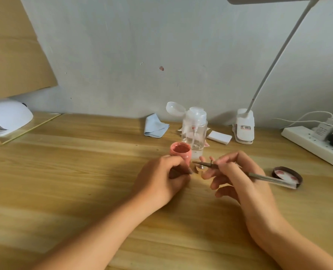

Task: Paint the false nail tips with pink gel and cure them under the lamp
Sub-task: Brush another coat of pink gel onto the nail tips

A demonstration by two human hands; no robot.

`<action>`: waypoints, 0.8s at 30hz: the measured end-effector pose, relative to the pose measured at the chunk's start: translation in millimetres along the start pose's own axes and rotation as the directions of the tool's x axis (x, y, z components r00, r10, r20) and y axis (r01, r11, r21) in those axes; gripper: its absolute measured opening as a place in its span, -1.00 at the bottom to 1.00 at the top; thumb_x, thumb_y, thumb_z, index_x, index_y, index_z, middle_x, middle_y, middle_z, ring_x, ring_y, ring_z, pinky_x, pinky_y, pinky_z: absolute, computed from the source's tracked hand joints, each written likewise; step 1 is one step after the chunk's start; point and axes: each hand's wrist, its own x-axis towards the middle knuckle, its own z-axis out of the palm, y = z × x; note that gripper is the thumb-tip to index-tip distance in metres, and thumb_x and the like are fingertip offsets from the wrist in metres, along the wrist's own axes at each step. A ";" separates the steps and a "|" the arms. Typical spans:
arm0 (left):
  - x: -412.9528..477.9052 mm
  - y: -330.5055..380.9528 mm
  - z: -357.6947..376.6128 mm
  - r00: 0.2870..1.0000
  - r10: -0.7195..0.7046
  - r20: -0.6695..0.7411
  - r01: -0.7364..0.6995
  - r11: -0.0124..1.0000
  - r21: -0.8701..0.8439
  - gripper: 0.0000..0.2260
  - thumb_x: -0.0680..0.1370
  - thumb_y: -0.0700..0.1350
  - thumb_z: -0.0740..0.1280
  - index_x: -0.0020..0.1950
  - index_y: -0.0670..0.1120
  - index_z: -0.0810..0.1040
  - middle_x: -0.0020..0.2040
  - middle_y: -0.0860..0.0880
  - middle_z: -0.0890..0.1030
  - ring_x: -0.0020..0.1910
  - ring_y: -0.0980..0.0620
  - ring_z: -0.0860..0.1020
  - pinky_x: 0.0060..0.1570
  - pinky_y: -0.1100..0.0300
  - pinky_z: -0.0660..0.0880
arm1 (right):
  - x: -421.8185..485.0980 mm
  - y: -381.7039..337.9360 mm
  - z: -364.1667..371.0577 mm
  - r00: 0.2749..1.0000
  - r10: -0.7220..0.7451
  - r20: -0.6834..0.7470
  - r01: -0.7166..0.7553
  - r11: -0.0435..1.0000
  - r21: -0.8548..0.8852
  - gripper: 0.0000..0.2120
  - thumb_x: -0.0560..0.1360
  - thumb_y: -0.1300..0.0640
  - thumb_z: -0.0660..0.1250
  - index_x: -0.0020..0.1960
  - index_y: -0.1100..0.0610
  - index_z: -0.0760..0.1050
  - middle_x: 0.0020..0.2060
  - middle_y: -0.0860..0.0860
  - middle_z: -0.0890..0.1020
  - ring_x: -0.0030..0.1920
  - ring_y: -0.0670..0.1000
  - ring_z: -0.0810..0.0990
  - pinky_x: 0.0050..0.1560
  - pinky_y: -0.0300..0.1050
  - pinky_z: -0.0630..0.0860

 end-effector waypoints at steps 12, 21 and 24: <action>1.2 -3.5 0.7 1.000 -0.016 -0.001 0.016 0.998 -0.059 -0.76 0.42 -0.10 0.54 -0.28 0.22 0.57 -0.26 0.21 0.60 -0.43 0.21 0.41 -0.31 0.19 0.38 | 4.7 16.2 -0.6 0.999 -0.018 0.036 0.020 0.999 -0.044 -0.90 0.50 0.33 0.25 -0.19 0.24 0.39 -0.38 0.17 0.66 -0.44 -0.04 0.47 -0.40 -0.31 0.44; -0.3 -1.6 -0.1 1.000 -0.026 0.012 0.026 0.999 -0.023 -0.76 0.43 -0.11 0.53 -0.29 0.19 0.56 -0.42 0.32 0.50 -0.48 0.22 0.39 -0.41 0.33 0.22 | 5.6 20.0 -1.9 0.999 -0.032 0.036 0.034 0.998 -0.054 -0.87 0.49 0.24 0.31 -0.21 0.19 0.40 -0.39 0.15 0.66 -0.46 -0.05 0.47 -0.41 -0.32 0.42; -1.1 -0.8 -0.9 1.000 -0.023 0.015 0.023 1.000 -0.019 -0.75 0.44 -0.11 0.53 -0.28 0.20 0.56 -0.46 0.34 0.48 -0.50 0.23 0.38 -0.43 0.35 0.22 | 5.7 18.5 -1.9 0.999 -0.031 0.024 0.033 0.998 -0.059 -0.85 0.35 0.11 0.27 -0.22 0.20 0.39 -0.40 0.16 0.65 -0.46 -0.03 0.47 -0.42 -0.30 0.42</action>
